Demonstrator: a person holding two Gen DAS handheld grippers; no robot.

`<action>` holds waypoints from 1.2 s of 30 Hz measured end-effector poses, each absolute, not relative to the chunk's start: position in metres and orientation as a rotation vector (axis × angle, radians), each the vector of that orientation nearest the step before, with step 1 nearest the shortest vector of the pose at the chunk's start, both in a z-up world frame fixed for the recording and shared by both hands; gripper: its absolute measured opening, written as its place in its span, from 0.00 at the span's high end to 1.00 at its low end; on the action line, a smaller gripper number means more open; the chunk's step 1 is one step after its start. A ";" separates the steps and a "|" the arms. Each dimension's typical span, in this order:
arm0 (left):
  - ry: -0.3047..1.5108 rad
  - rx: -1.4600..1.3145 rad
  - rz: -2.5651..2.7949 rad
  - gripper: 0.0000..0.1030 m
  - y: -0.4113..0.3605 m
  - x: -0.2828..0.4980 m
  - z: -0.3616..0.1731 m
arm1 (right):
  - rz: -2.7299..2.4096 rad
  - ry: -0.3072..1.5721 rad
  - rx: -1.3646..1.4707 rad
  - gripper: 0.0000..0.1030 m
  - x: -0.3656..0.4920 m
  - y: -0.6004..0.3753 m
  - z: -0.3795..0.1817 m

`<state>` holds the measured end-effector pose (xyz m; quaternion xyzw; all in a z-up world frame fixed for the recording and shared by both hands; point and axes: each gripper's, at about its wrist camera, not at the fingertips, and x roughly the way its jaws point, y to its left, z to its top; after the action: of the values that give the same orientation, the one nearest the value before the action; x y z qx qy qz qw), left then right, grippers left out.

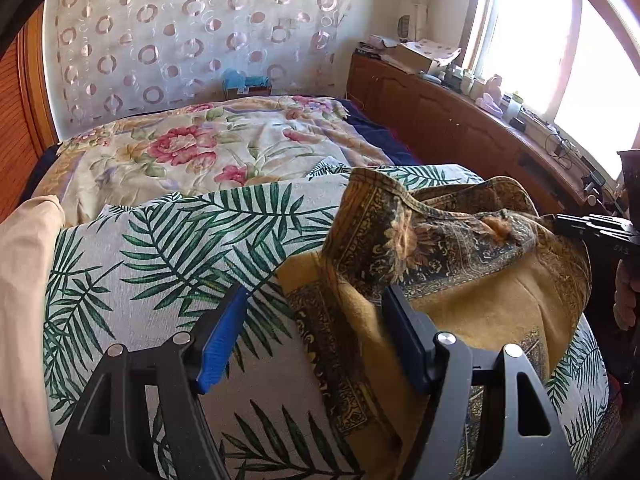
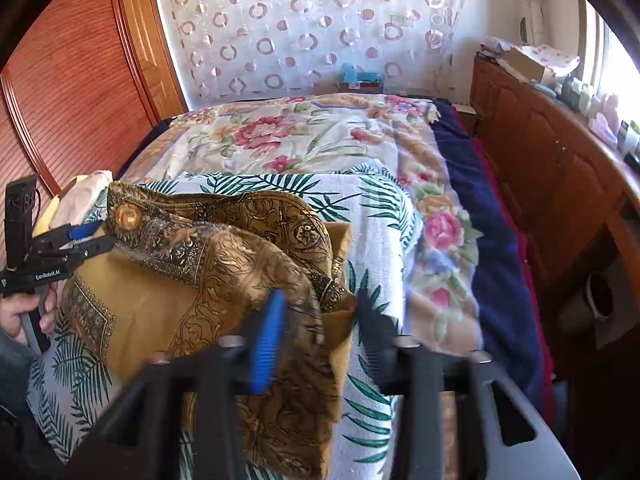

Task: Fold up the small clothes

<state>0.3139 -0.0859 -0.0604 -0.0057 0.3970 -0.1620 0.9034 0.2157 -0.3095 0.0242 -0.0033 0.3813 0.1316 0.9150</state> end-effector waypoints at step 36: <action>0.921 -0.197 -0.490 0.89 -0.091 0.335 -0.074 | 0.176 0.751 0.019 0.24 0.220 -0.299 0.012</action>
<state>0.3355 -0.0911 -0.0742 -0.0940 0.4392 -0.2337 0.8624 0.2200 -0.2989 0.0119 0.0092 0.3661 0.0859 0.9265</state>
